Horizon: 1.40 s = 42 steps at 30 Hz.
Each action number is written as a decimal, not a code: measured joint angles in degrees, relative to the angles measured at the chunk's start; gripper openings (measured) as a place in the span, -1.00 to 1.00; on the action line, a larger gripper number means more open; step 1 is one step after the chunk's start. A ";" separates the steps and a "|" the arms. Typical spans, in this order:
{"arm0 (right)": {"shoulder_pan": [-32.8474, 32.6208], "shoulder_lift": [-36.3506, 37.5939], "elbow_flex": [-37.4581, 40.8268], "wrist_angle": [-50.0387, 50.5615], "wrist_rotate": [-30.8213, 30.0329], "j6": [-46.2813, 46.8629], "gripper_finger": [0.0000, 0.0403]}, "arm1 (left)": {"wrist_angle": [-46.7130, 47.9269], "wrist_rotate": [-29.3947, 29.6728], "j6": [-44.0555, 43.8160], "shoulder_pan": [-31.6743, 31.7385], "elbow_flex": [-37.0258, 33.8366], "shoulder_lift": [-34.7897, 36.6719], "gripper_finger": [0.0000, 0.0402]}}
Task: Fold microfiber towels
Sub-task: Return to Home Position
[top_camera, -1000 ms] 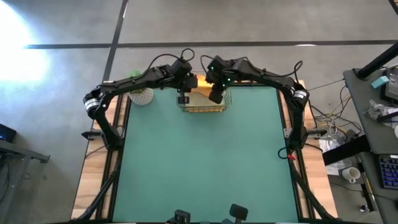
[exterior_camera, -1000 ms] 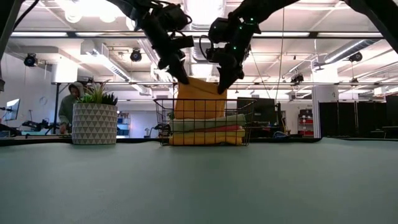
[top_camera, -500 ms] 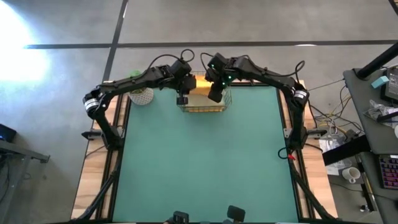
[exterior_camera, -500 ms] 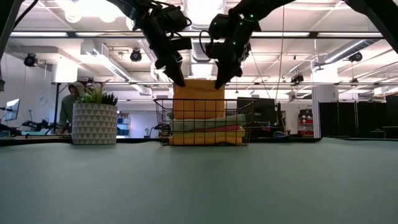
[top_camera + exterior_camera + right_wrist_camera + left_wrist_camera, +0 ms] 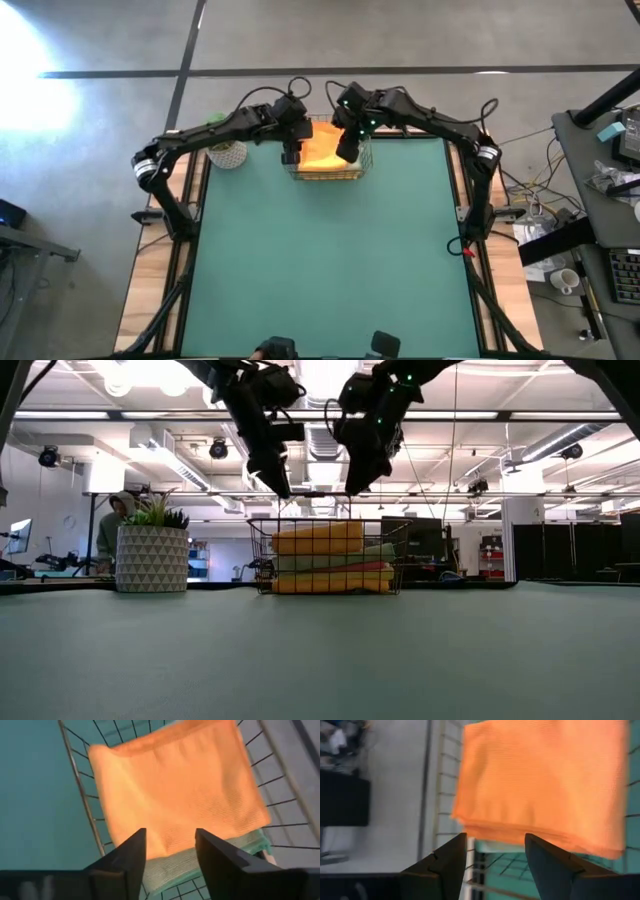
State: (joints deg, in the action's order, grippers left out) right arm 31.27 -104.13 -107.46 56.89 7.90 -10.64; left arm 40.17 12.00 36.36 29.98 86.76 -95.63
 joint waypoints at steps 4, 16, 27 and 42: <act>0.37 1.73 -0.02 -0.14 -0.47 -0.46 -0.10 | -0.08 2.51 0.02 0.00 0.59 2.06 -0.08; 0.50 0.00 0.20 0.74 -0.33 -0.68 -0.14 | 8.14 2.56 -8.86 0.02 -1.45 11.80 -0.08; 0.36 5.07 1.82 6.01 0.11 -0.30 -0.40 | 1.78 -7.21 -17.89 -0.36 -18.66 26.21 -0.10; 0.00 15.60 13.55 -3.87 -0.40 3.34 -0.77 | -13.63 -10.30 -31.69 -0.94 -45.79 51.55 -0.97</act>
State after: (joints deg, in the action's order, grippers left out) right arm 31.27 -88.54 -93.91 53.02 7.50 -7.29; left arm 26.55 1.70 4.67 29.04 40.97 -44.09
